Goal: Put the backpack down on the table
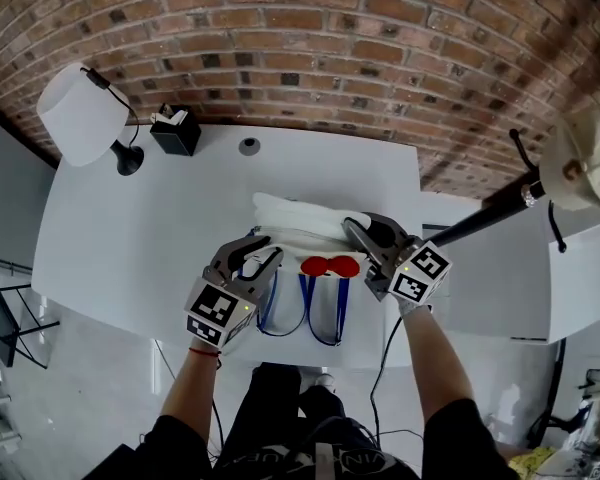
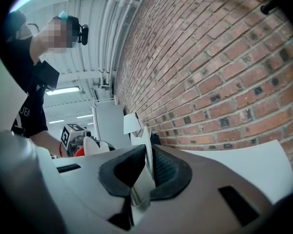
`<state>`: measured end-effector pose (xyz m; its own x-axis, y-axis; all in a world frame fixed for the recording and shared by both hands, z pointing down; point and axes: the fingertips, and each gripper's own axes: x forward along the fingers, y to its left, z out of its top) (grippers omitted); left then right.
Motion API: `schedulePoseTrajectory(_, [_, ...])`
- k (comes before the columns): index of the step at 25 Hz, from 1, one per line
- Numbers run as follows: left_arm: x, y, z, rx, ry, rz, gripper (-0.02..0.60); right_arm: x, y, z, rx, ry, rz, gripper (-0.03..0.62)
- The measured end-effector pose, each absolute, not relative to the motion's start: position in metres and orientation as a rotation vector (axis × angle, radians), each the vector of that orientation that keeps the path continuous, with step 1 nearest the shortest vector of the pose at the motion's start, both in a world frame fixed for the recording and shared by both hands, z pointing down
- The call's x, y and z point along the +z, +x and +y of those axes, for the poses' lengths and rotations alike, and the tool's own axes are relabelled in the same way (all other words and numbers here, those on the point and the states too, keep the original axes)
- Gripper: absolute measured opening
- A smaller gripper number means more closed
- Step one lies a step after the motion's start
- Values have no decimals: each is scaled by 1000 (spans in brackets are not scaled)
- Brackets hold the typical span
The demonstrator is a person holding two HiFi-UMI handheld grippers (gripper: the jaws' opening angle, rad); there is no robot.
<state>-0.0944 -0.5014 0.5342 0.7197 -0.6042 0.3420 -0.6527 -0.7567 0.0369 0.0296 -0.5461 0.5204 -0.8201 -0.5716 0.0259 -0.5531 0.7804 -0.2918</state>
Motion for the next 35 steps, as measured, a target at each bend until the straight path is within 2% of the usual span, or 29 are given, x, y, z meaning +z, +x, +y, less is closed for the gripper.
schedulePoseTrajectory(7, [537, -85, -490, 512, 2778, -905, 114, 527, 43, -540, -573, -924, 2862, 40])
schedulePoseTrajectory(10, [536, -87, -491, 501, 2756, -923, 115, 526, 52, -541, -603, -969, 2830, 75])
schedulePoseTrajectory(20, [537, -109, -485, 527, 2673, -1102, 135, 511, 91, -519, -599, -1089, 2736, 84])
schedulePoseTrajectory(27, [542, -137, -468, 558, 2571, -1245, 135, 512, 97, -479, -615, -1124, 2761, 57])
schedulePoseTrajectory(35, [535, -136, -436, 471, 2525, -1276, 135, 509, 78, -438, -652, -1097, 2787, 12])
